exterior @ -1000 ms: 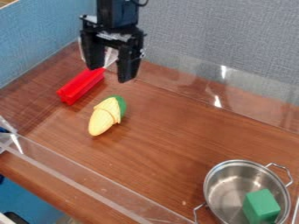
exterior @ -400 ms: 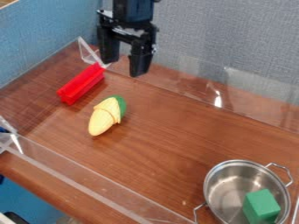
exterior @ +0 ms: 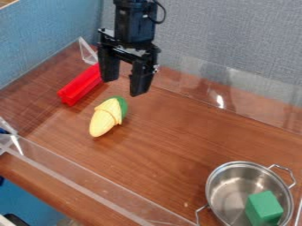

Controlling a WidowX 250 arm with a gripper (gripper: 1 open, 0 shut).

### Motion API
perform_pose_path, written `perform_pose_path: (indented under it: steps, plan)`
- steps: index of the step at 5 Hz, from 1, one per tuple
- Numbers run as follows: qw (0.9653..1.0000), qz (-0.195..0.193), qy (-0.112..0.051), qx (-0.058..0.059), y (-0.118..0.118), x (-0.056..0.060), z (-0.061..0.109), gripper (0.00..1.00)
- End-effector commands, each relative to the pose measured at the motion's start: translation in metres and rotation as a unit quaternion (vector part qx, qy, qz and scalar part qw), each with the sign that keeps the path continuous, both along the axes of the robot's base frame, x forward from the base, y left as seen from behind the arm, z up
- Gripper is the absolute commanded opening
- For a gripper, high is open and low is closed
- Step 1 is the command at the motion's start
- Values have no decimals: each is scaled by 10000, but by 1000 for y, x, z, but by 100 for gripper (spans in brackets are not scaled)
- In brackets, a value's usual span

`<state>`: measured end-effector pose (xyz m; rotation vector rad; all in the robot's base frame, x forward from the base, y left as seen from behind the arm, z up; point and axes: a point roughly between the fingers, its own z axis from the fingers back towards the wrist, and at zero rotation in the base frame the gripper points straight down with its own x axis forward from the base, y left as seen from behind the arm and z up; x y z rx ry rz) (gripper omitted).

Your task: Push the yellow object to the left side of the table

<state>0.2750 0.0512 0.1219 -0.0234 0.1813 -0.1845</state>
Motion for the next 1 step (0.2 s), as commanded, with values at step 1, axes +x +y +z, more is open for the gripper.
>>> perform_pose_path:
  steps: [1]
  plan:
    - [9990,355,-262,111,8,-7,21,100]
